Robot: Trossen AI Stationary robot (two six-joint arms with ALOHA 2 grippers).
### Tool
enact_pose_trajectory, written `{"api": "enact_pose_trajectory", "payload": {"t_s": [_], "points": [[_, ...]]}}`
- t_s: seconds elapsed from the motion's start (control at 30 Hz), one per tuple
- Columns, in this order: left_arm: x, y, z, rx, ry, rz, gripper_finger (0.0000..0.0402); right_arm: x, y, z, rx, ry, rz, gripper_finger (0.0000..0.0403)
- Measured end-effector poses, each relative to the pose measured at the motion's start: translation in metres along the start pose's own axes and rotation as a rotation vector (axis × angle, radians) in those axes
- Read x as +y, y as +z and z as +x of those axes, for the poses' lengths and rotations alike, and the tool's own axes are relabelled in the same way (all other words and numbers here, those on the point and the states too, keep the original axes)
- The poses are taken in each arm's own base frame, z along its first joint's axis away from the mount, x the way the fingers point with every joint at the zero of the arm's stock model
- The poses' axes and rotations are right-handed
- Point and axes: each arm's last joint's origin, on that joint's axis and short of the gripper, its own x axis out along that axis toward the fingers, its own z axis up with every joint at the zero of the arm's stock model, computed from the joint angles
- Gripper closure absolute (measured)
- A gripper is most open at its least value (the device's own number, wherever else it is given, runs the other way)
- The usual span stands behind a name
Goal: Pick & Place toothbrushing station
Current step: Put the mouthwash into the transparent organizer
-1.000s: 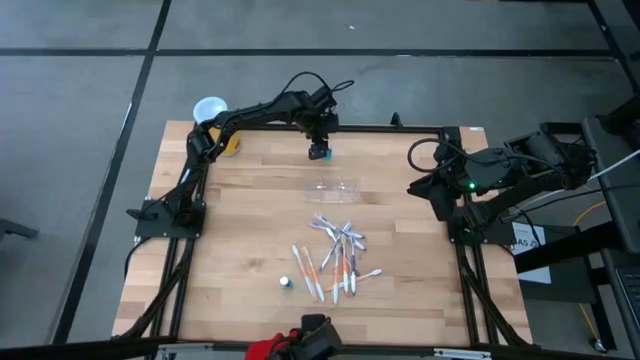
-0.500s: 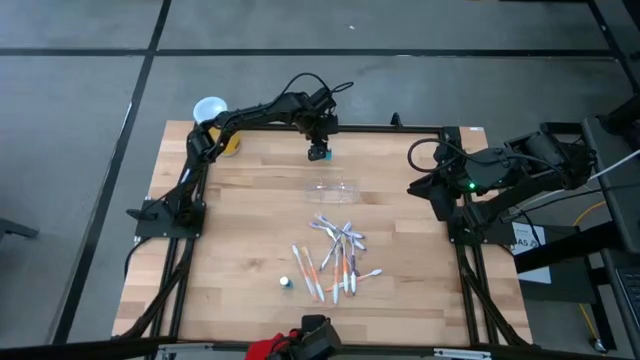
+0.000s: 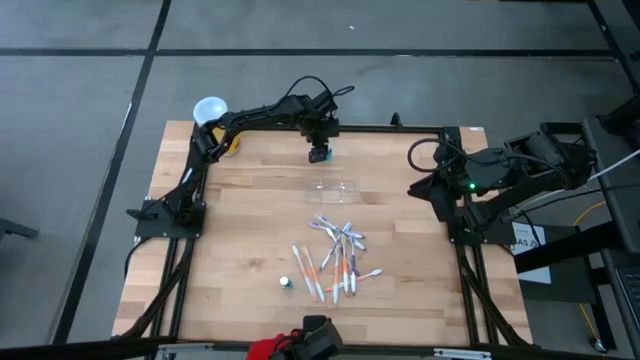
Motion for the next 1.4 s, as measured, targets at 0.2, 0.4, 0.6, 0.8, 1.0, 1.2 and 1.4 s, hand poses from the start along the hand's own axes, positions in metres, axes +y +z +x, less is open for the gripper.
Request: {"api": "enact_pose_trajectory", "payload": {"t_s": [0.2,0.4,0.6,0.8,1.0,1.2,1.4], "points": [[0.0025,-0.0012,-0.0007,-0.001,0.002,-0.004,0.0196,0.0000,0.0000,0.0000,0.001,0.000,0.000,0.0305],[0.0028,-0.0011,-0.0007,-0.005,0.001,-0.004,0.0203,0.0000,0.0000,0.0000,0.001,0.000,-0.012,0.0305],[0.0023,-0.0008,-0.0007,-0.014,-0.016,0.002,0.0234,0.0000,0.0000,0.0000,0.001,0.000,-0.015,0.0305],[0.0060,-0.0027,-0.0018,-0.016,-0.016,-0.012,0.0264,-0.0001,0.0000,0.0000,-0.001,-0.001,-0.014,0.0305],[0.0082,-0.0038,-0.0024,-0.016,-0.014,-0.017,0.0285,-0.0001,0.0000,0.0000,-0.002,-0.002,-0.012,0.0305],[0.0081,-0.0038,-0.0024,-0.017,-0.015,-0.018,0.0297,-0.0001,0.0000,0.0000,-0.001,-0.002,-0.012,0.0304],[0.0081,-0.0037,-0.0025,-0.017,-0.015,-0.019,0.0299,-0.0001,0.0001,0.0000,-0.002,-0.002,-0.011,0.0304]]}}
